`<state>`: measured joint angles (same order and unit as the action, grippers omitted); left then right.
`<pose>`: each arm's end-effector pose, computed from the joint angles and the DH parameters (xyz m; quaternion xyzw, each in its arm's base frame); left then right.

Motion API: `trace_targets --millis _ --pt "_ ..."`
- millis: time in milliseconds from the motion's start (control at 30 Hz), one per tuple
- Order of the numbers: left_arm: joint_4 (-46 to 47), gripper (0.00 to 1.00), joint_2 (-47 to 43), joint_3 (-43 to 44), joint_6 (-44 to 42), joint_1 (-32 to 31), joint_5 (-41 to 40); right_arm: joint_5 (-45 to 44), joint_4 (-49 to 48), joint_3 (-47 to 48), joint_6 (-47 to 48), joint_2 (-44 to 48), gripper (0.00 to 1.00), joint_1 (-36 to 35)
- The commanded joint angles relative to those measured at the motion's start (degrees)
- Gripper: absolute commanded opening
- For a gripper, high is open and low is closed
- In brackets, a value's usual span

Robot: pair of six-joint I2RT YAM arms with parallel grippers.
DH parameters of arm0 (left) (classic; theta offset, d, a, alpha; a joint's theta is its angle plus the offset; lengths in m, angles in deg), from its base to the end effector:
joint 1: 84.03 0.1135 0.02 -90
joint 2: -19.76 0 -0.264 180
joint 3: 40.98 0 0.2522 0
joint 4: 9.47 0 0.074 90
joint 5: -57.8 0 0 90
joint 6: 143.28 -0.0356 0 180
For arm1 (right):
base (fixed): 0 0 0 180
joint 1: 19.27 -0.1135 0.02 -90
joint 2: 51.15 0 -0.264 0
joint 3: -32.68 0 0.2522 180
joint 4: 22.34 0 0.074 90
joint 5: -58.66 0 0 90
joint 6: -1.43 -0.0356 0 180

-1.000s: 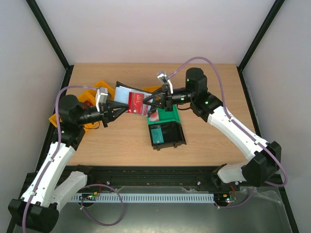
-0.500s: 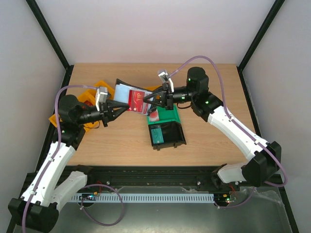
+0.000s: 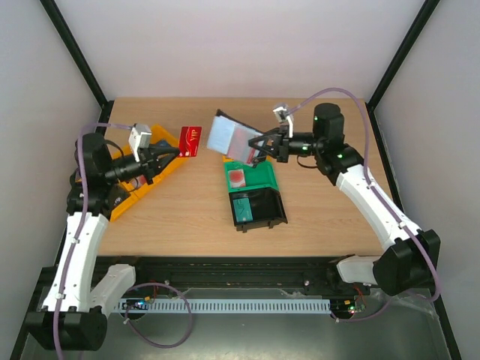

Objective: Take the credit cards out of the card holder

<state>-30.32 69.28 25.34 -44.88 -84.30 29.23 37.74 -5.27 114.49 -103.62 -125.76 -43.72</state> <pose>0.1807 -0.0321 0.3808 0.3027 0.6521 -0.4169 0.5561 0.2462 0.1485 0.3848 -0.4154 0.5984 0.5876 0.3524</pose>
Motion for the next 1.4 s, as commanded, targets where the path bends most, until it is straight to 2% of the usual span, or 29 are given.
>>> trace_targets --millis 0,100,200,333,467,767,1033,1200,1367 --pt "-23.6 0.02 3.2 7.9 -24.2 1.3 -4.8 -1.9 3.8 -0.9 3.1 3.1 0.02 5.4" --pt "-41.6 0.02 9.7 14.8 -43.4 3.5 -17.2 -3.5 6.0 -0.5 5.1 3.0 0.02 6.1" --pt "-54.6 0.02 17.7 20.4 -59.5 10.5 -29.1 -2.7 7.0 -0.2 6.9 2.6 0.02 6.1" --pt "-66.5 0.02 32.1 30.1 -69.7 21.8 -33.2 -1.9 9.6 1.0 10.7 2.1 0.02 6.1" --pt "-66.1 0.02 43.6 32.6 -71.2 25.5 -41.3 -1.0 15.6 3.3 15.9 1.3 0.02 6.2" --pt "-60.0 0.02 55.9 37.7 -63.1 22.1 -38.0 -1.0 18.9 4.0 19.8 0.6 0.02 6.3" --pt "-59.7 0.02 58.5 39.3 -60.7 19.5 -36.2 -1.3 19.7 4.4 20.8 -0.3 0.02 6.5" --pt "-59.1 0.02 59.7 36.4 -62.7 19.5 -41.0 -1.0 20.0 5.6 21.0 -1.7 0.02 6.5" --pt "-56.1 0.02 60.0 33.9 -61.6 19.3 -39.1 -0.9 20.3 6.2 20.9 -2.2 0.02 6.5"
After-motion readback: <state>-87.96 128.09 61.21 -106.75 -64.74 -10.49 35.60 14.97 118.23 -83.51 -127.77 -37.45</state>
